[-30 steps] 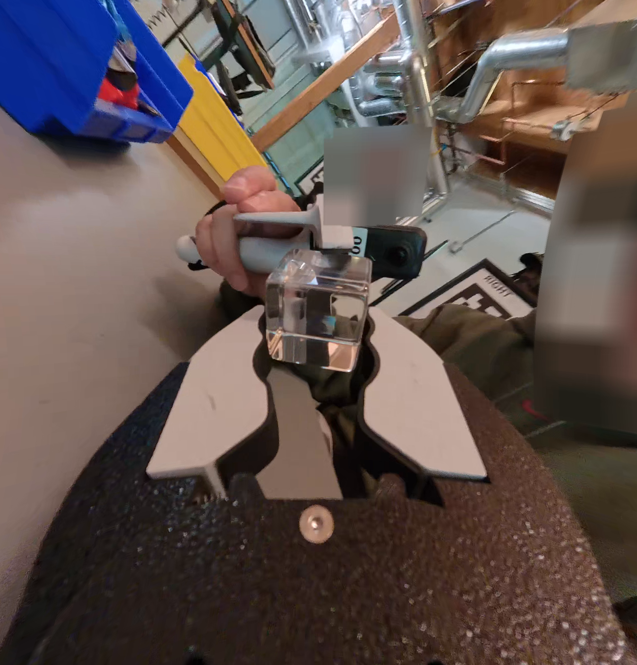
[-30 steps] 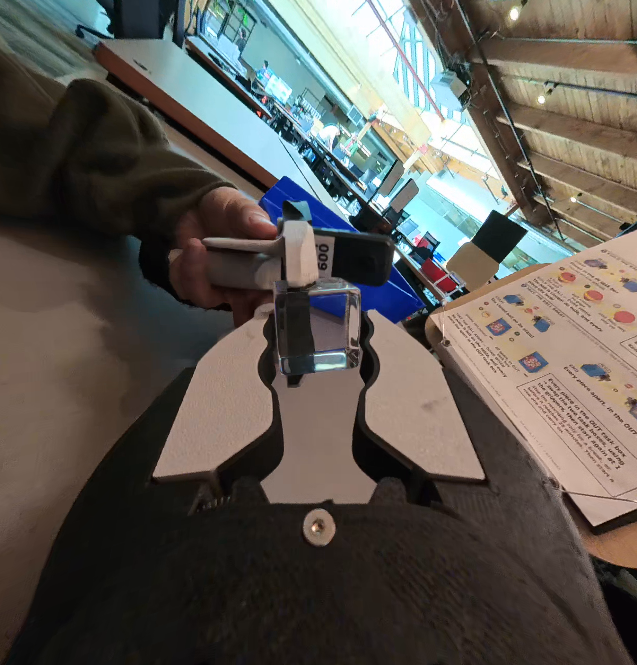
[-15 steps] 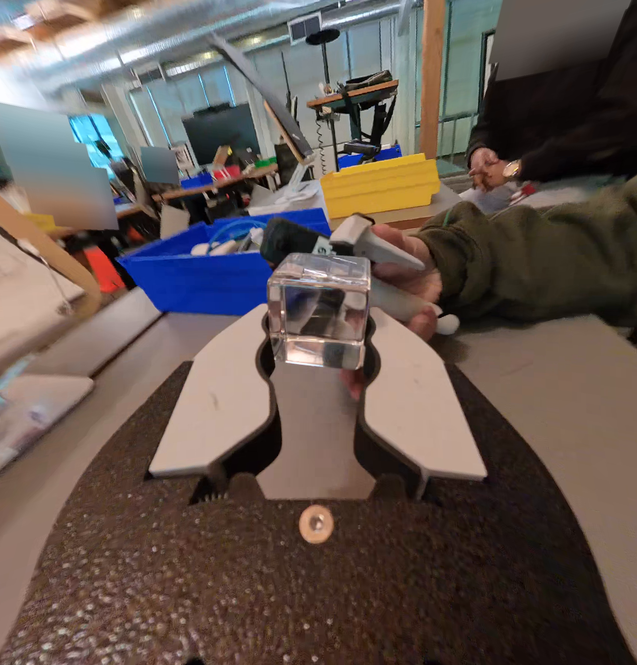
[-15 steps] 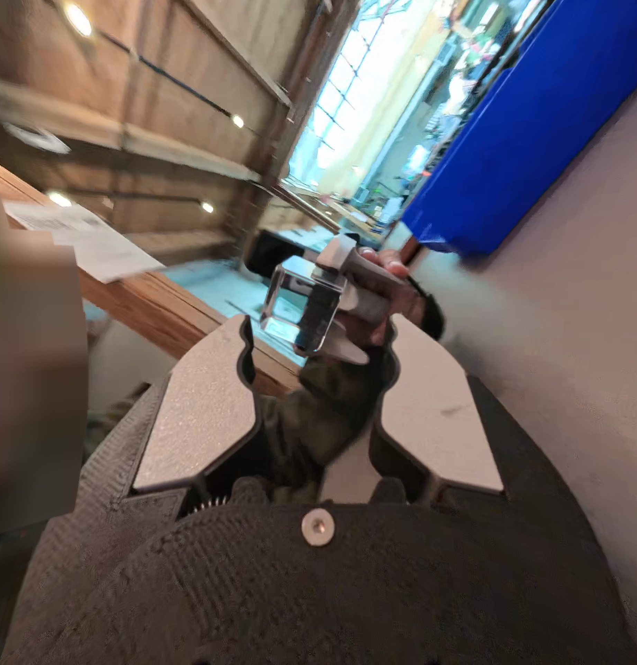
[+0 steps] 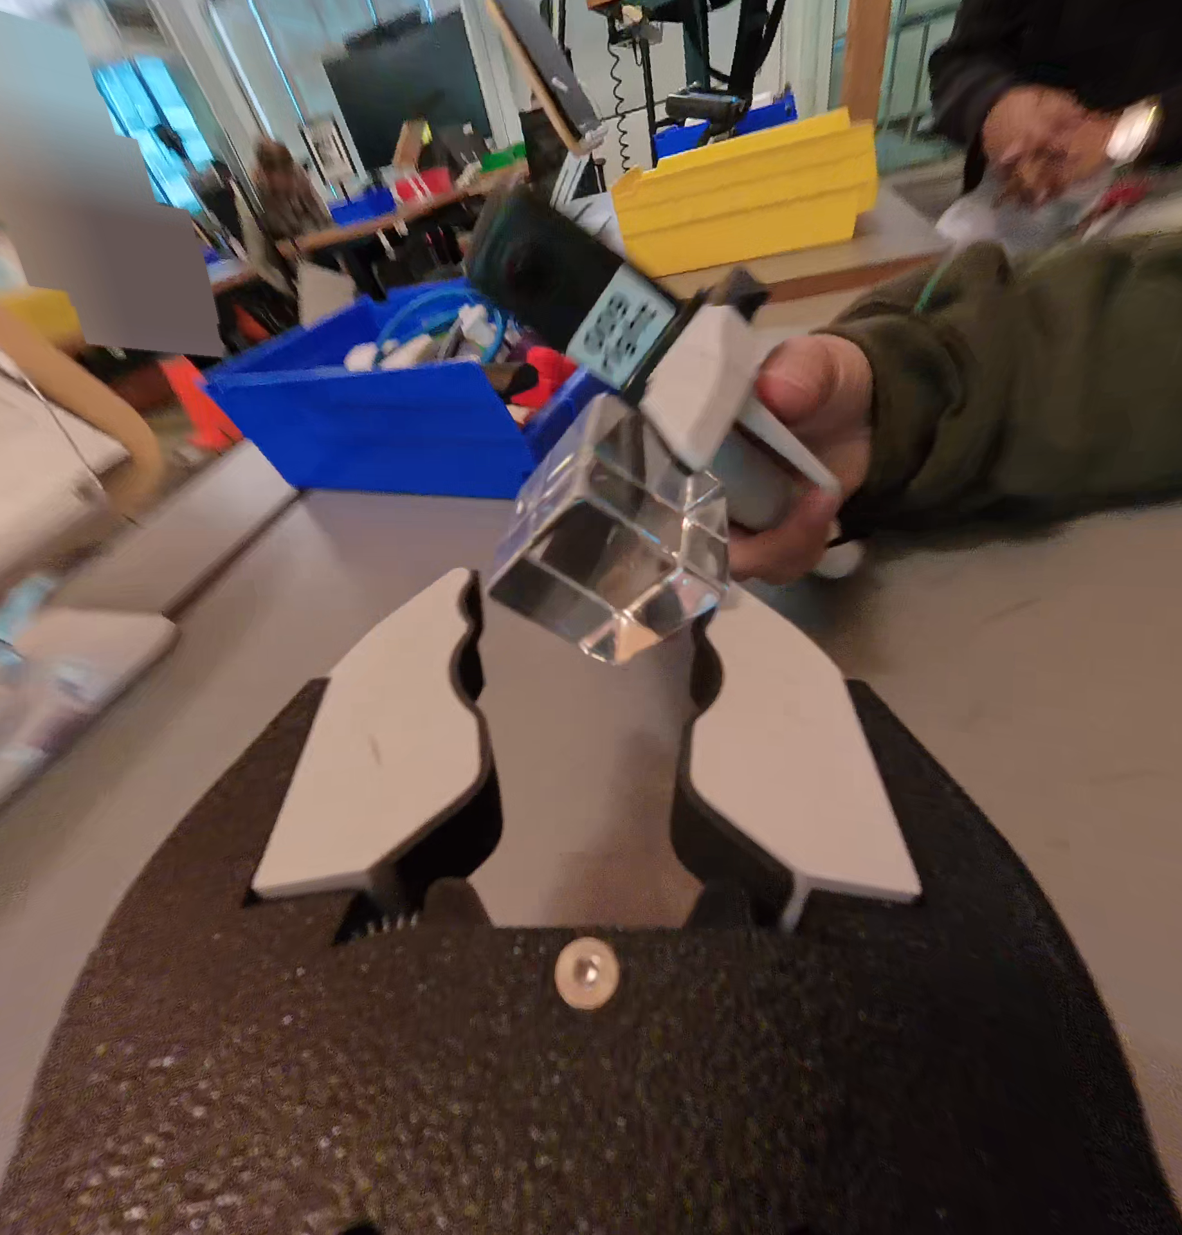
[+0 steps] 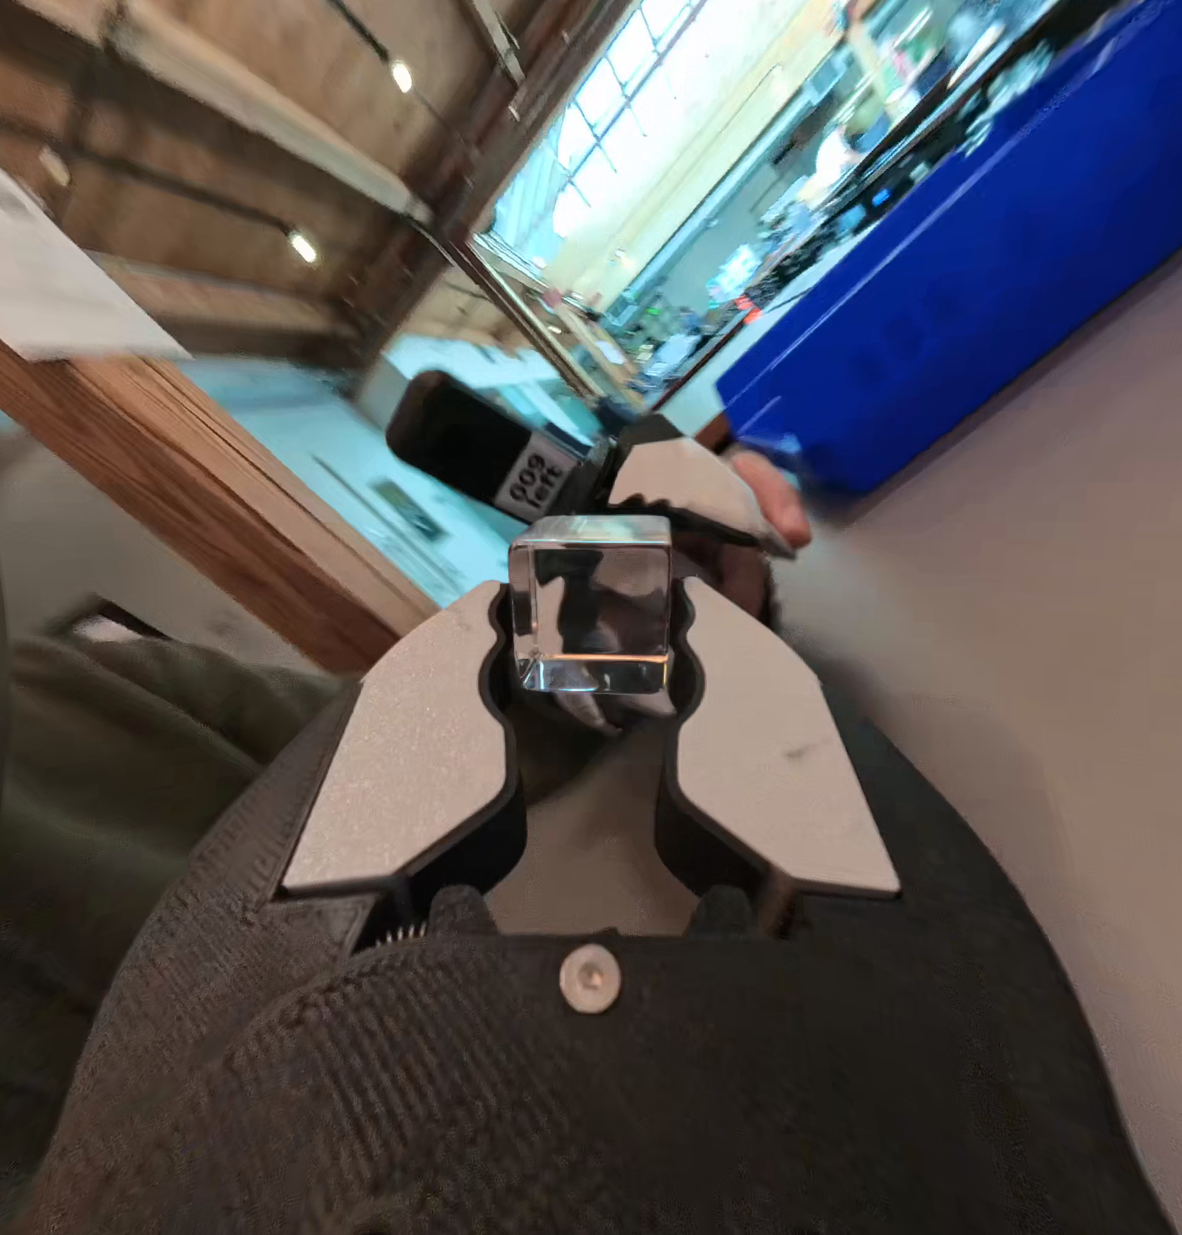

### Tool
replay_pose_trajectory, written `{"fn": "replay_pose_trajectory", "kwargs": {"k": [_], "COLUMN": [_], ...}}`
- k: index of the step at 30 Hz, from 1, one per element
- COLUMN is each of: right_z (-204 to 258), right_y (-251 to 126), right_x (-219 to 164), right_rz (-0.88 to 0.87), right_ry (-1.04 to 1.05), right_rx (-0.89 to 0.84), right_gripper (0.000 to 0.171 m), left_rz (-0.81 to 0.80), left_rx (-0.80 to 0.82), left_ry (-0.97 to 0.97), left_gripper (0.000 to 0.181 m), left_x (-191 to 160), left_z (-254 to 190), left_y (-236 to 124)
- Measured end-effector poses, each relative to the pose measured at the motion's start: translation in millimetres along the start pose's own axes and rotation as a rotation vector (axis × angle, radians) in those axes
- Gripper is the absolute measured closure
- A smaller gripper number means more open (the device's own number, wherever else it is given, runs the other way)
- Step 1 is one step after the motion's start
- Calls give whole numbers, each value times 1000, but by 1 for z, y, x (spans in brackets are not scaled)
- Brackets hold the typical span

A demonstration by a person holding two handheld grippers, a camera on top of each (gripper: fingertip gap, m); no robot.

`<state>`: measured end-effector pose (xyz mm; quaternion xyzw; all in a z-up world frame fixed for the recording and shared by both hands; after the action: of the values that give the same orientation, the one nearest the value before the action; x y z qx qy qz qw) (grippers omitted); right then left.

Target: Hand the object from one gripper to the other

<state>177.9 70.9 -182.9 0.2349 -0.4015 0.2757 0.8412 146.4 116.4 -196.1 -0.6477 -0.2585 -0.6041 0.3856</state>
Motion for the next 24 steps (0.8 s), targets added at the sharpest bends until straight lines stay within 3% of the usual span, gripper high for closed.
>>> {"fn": "replay_pose_trajectory", "kwargs": {"k": [1, 4, 9, 14, 19, 23, 24], "right_z": [1, 11, 24, 20, 11, -1, -2], "right_y": [-2, -9, -11, -4, -3, -6, -7], "right_x": [3, 10, 8, -11, -11, 0, 4], "right_rz": [29, 89, 143, 315, 321, 201, 148], "right_ry": [-135, -556, -1035, -1324, -1250, -754, -611], "right_rx": [-57, -159, -208, -236, -325, -323, -296], "right_gripper": [126, 126, 126, 126, 124, 78, 74], "left_rz": [3, -30, -100, 43, 9, -33, -67], "left_rx": [-34, -233, -654, -637, -505, -280, -240], "left_ry": [-111, -498, -1021, -1061, -917, -663, -594], "left_gripper": [110, 91, 116, 126, 130, 130, 130], "left_x": [0, 6, 17, -1, -3, -4, -1], "left_z": [1, -3, -14, -21, -11, 7, 10], "left_y": [0, -2, -10, -1, 0, -6, -8]}}
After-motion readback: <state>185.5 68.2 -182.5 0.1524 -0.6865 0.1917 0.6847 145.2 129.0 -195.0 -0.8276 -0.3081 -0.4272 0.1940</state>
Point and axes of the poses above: each gripper's, where its closed fingertips meet, y out along the fingers, x out of its top, z = x × y across the jaws, the point moved 4 cm from there along -y, back along the fingers, and after that the axes turned 9 degrees about -y, right-handed, at the moved point
